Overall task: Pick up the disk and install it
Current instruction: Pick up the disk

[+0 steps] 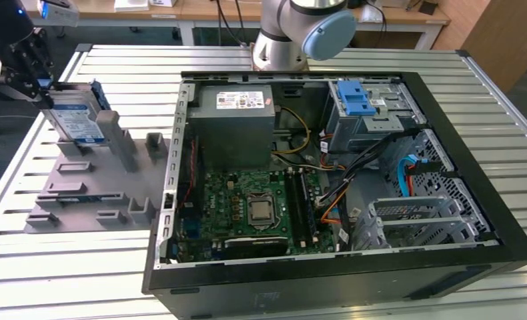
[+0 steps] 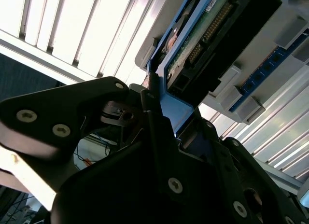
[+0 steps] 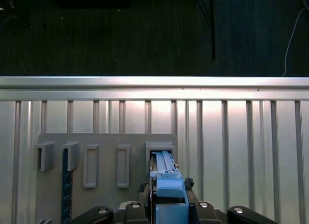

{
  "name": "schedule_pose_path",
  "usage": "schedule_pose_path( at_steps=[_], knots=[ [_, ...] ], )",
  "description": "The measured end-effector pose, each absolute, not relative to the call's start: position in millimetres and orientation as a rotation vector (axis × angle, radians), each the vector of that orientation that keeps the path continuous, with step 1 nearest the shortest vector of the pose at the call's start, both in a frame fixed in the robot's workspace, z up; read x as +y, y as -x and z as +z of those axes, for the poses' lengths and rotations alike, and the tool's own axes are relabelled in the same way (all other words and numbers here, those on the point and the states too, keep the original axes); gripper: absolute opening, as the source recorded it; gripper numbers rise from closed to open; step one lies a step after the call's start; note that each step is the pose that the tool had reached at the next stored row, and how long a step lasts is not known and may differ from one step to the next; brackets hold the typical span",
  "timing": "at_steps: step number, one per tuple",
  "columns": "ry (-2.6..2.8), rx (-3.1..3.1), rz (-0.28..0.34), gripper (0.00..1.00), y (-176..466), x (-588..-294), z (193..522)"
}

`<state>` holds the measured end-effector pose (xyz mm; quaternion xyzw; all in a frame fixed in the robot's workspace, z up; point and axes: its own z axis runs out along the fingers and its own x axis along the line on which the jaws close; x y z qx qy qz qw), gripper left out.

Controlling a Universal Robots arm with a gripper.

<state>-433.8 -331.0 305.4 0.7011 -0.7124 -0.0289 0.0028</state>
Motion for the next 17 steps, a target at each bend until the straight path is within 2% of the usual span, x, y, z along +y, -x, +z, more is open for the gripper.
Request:
schedule_pose_path(
  at_steps=[17],
  knots=[
    [-2.199, -2.234, -0.091, 0.37, 434, -331, 317]
  ],
)
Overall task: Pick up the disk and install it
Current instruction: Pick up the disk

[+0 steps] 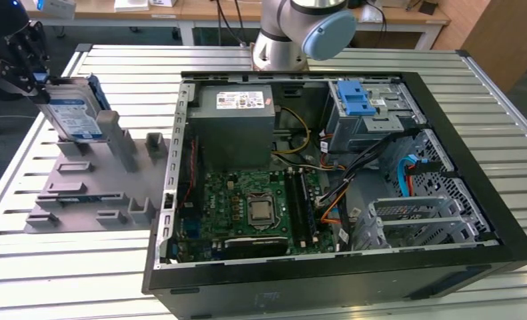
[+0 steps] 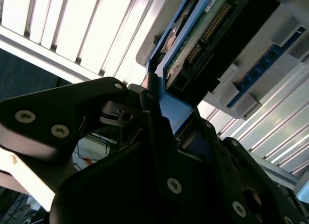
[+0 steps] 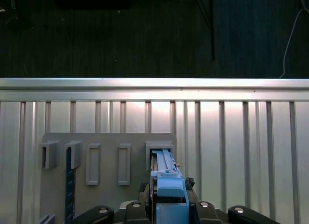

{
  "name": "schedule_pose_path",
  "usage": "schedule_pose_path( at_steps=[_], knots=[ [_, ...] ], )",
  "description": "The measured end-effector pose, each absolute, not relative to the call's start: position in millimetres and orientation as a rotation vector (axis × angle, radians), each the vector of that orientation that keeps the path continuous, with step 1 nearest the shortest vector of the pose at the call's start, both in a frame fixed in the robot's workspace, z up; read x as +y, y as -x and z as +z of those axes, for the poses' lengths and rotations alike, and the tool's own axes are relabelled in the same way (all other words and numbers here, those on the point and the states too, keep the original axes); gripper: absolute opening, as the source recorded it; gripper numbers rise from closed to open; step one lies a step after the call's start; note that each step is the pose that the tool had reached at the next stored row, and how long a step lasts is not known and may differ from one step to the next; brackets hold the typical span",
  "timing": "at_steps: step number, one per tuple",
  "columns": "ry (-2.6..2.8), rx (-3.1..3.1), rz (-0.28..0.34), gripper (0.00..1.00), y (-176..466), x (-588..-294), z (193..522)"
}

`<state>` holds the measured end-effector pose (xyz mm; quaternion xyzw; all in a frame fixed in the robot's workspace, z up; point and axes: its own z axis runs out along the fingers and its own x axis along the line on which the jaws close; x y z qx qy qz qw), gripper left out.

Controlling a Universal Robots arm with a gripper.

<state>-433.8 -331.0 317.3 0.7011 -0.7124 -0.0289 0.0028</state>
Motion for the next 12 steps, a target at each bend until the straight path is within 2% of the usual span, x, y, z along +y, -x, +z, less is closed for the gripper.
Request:
schedule_pose_path(
  at_steps=[12],
  knots=[
    [-2.199, -2.234, -0.091, 0.37, 433.8, -331.0, 325.1]
  ],
)
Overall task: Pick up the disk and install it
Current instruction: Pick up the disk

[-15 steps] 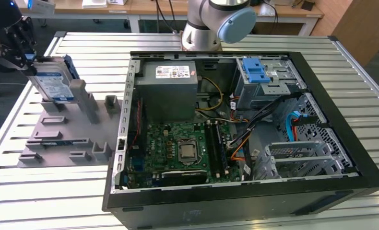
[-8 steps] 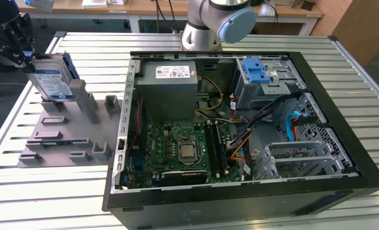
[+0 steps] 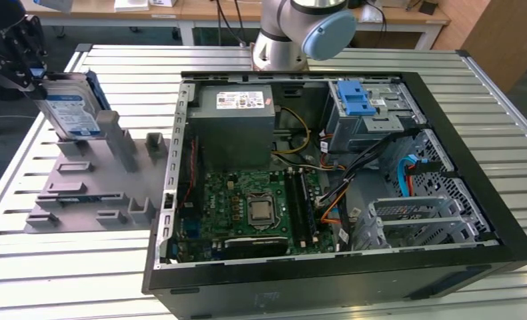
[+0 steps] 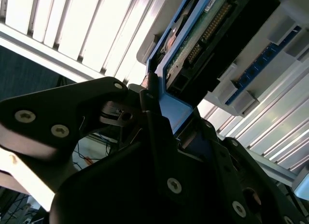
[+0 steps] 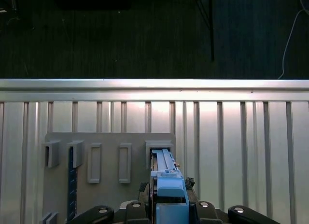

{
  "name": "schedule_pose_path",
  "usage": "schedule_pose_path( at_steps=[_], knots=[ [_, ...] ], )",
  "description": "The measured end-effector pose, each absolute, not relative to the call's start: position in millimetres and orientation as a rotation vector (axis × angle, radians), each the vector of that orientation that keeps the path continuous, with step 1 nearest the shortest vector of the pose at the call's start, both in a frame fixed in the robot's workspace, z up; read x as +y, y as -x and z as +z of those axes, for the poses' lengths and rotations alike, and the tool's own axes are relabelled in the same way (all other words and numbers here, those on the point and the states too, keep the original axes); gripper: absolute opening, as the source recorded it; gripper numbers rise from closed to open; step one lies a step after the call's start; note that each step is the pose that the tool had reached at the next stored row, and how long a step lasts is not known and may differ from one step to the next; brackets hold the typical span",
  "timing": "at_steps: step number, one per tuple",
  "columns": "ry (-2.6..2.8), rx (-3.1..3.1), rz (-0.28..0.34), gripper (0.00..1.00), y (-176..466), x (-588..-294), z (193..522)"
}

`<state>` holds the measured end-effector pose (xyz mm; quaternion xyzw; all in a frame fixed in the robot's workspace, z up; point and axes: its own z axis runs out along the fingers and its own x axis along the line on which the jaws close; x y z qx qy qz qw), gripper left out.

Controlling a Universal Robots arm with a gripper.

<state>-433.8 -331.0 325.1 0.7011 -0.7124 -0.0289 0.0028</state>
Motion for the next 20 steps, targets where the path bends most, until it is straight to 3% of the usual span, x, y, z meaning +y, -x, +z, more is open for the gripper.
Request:
schedule_pose_path(
  at_steps=[20],
  knots=[
    [-2.199, -2.234, -0.091, 0.37, 434, -331, 338]
  ],
)
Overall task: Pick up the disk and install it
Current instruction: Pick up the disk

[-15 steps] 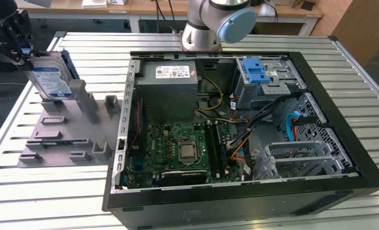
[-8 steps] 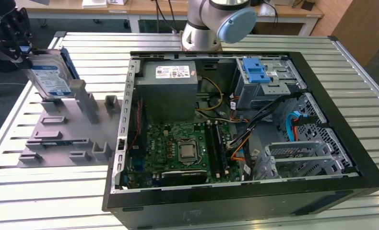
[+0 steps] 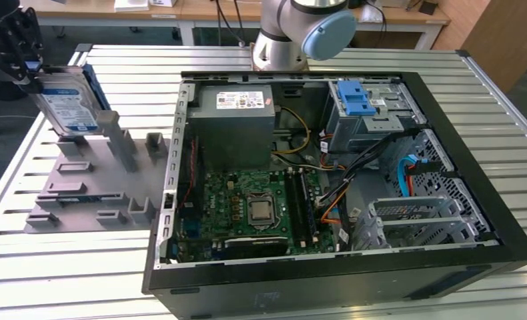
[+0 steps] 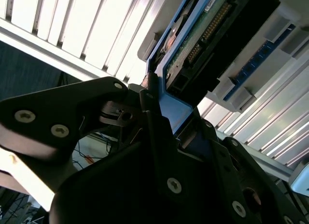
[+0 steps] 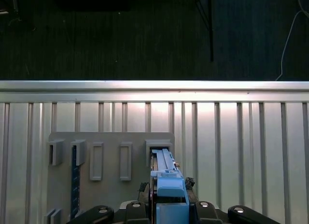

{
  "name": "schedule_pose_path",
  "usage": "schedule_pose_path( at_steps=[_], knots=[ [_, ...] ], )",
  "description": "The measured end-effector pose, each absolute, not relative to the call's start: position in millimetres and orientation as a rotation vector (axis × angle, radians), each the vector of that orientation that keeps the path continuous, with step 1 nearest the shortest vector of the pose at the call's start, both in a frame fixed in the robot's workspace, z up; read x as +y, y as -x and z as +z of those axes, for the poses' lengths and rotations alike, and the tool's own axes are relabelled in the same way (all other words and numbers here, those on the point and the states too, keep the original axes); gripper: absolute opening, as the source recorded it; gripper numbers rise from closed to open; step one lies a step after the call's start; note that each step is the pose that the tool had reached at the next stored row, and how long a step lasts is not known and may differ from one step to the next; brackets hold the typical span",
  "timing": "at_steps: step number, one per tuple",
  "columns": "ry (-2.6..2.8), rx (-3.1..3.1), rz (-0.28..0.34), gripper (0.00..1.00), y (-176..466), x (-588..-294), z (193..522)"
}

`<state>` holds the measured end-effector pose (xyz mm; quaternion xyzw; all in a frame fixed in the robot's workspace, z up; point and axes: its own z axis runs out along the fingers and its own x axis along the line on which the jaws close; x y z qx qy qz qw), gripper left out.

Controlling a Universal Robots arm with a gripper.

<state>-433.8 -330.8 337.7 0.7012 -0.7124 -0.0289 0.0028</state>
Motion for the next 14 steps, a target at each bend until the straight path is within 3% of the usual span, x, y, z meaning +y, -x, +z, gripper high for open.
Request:
schedule_pose_path(
  at_steps=[14],
  knots=[
    [-2.199, -2.234, -0.091, 0.37, 433.8, -330.6, 345.8]
  ],
)
